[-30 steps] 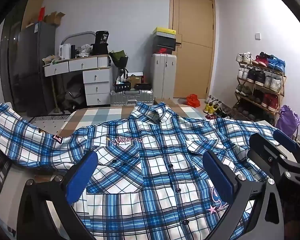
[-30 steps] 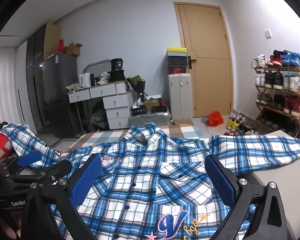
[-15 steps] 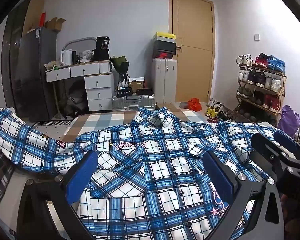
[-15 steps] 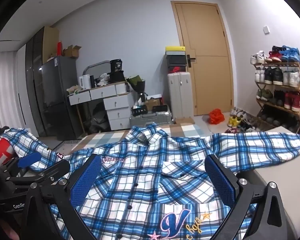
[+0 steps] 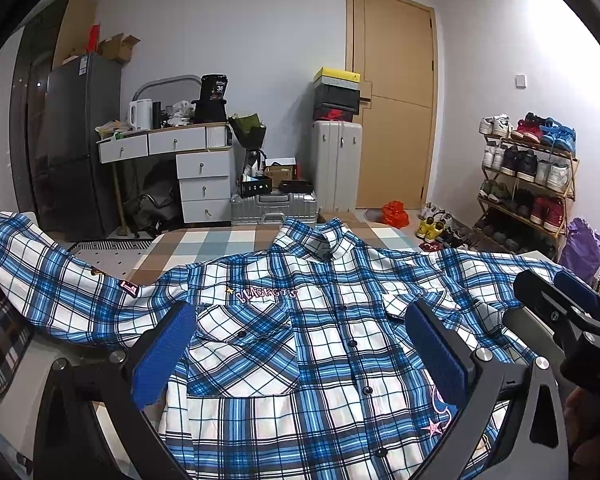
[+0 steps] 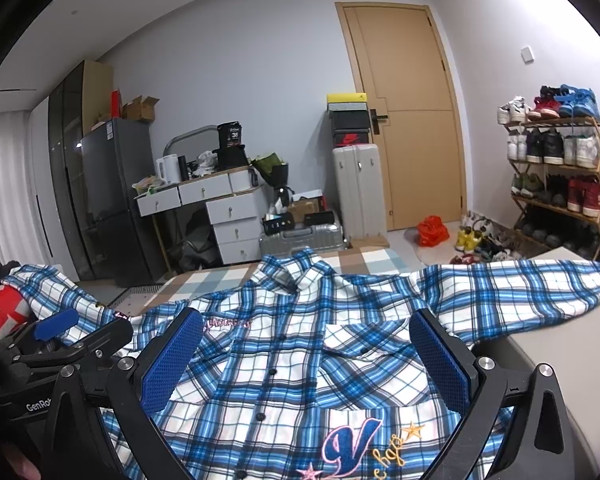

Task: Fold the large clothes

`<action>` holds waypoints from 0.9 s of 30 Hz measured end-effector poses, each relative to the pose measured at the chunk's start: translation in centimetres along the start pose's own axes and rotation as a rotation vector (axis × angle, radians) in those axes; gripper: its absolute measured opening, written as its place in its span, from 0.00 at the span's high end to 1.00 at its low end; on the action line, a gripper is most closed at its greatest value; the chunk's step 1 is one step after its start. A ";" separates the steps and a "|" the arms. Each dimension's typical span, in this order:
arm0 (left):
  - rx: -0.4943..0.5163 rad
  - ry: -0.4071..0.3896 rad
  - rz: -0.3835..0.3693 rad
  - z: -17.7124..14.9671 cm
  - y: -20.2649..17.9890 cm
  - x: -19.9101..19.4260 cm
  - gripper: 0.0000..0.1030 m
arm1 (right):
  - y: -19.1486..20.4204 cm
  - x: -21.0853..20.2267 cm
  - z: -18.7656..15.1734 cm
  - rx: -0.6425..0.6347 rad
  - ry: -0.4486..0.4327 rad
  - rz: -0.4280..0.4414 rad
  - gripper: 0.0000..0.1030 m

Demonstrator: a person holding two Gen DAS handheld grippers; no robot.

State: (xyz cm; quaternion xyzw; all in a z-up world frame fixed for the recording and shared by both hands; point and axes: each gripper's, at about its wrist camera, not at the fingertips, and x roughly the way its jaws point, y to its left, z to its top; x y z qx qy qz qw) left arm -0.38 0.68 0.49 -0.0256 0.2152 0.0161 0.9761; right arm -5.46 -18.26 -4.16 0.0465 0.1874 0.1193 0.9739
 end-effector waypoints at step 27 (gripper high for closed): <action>0.004 -0.010 0.004 -0.1 -0.2 -0.2 0.01 | 0.2 -0.1 0.1 -0.003 -0.003 0.005 0.00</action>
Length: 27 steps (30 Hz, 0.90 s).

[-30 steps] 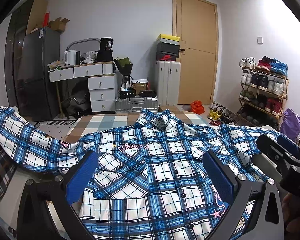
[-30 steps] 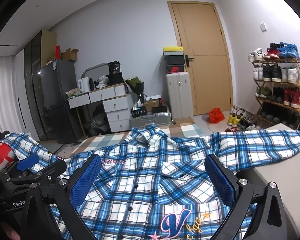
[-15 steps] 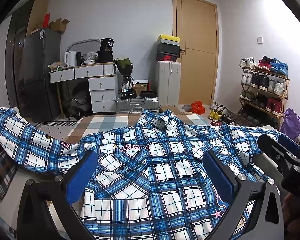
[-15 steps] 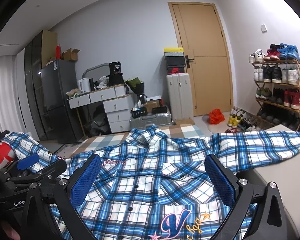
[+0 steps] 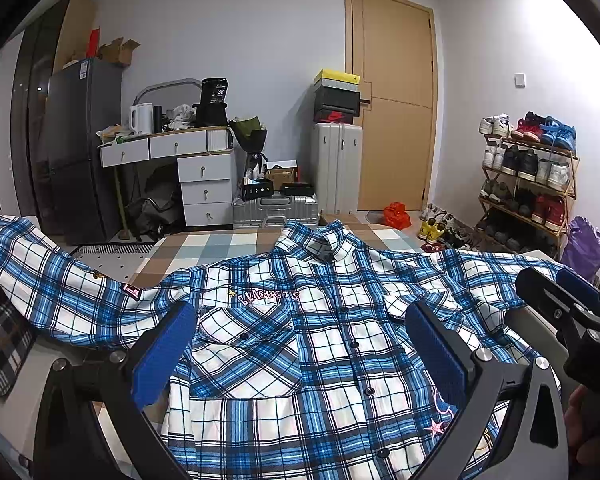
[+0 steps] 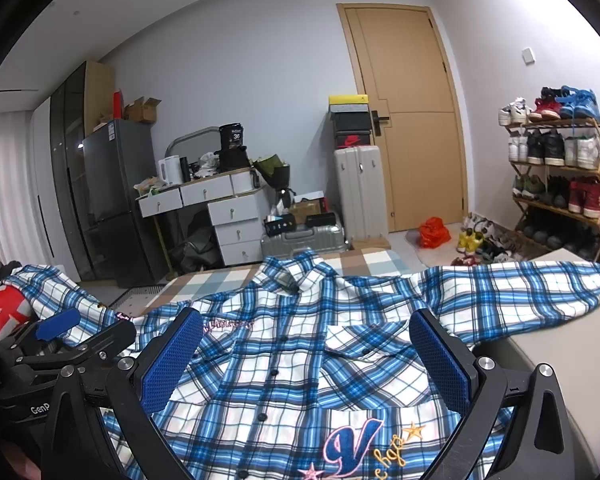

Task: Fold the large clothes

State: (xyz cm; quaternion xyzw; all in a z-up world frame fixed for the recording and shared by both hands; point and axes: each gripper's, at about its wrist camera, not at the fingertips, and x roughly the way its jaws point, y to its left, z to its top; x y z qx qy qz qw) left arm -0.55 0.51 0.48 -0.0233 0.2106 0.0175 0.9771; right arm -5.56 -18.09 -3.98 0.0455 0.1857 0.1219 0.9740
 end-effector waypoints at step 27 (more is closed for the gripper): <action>0.013 0.013 0.000 -0.4 -0.1 0.3 0.01 | -1.7 -0.5 0.3 0.061 -0.002 0.020 0.00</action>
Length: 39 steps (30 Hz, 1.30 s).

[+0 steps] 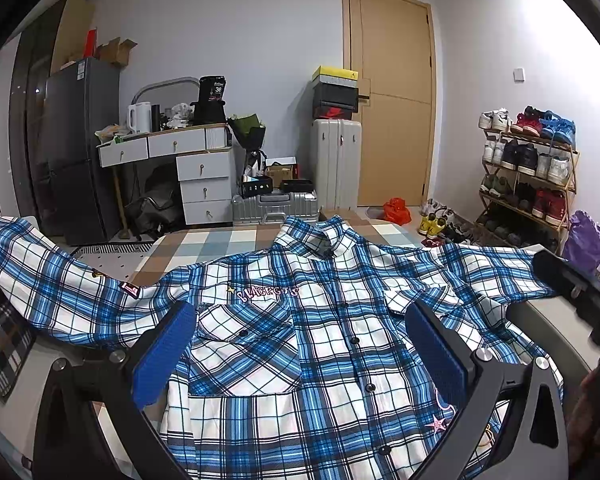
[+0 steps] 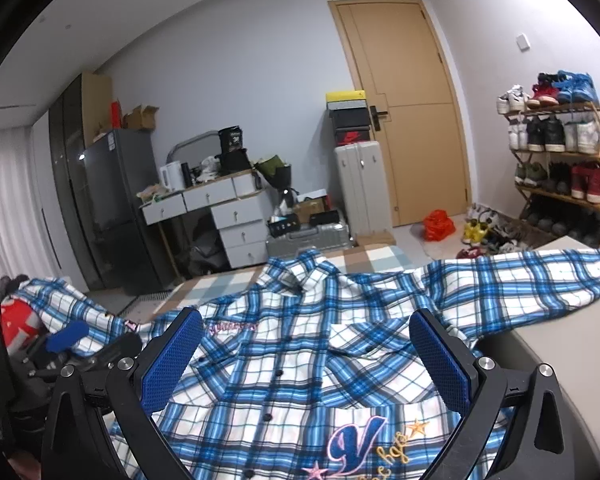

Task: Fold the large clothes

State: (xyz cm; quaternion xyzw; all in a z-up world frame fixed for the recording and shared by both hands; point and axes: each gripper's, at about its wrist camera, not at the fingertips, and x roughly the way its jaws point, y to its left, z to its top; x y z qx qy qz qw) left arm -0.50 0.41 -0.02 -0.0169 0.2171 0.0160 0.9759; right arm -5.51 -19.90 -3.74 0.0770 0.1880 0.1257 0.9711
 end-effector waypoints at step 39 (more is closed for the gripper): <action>0.233 0.116 -0.067 -1.8 -6.4 3.3 0.01 | -53.3 5.1 5.0 0.894 0.433 -0.499 0.37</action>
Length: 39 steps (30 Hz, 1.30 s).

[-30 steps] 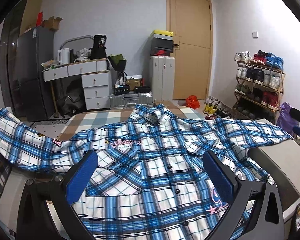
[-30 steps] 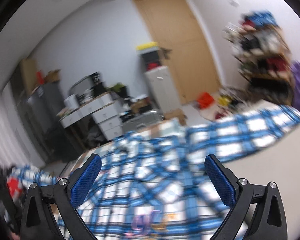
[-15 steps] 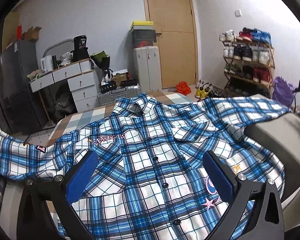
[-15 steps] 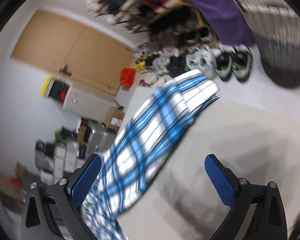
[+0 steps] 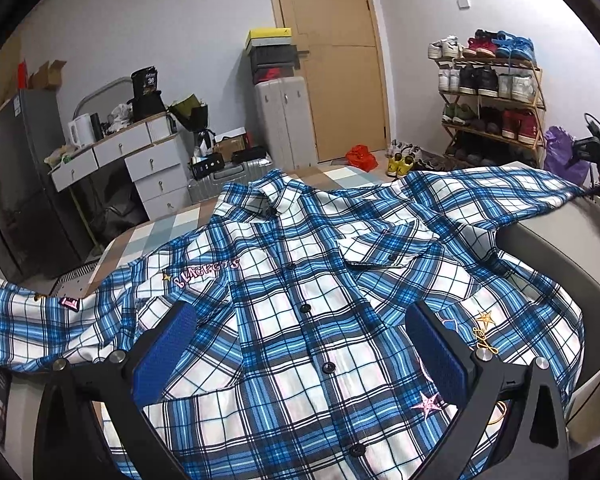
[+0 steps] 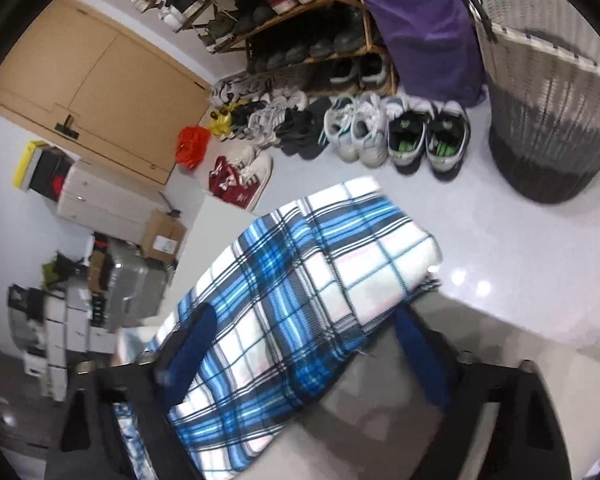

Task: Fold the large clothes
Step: 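Reach the right gripper to the sleeve cuff and close on it, then lift the sleeve with the right gripper and swing it across the shirt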

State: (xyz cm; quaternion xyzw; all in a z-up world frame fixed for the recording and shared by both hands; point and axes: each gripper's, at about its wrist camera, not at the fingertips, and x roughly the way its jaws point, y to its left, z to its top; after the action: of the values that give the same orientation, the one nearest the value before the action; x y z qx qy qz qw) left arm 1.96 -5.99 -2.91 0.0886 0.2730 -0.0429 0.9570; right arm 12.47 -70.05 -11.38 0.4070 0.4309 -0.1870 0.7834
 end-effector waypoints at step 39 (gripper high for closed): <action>-0.066 -0.110 0.013 0.5 3.4 -2.7 0.01 | 22.6 -17.2 -9.2 -0.602 -0.596 0.022 0.95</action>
State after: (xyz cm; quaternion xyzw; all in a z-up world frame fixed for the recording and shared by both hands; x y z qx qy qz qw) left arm 0.35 -2.68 -0.54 0.0562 0.2209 -0.0327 0.9731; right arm 12.60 -50.13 10.83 0.0929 0.2164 -0.1539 0.9596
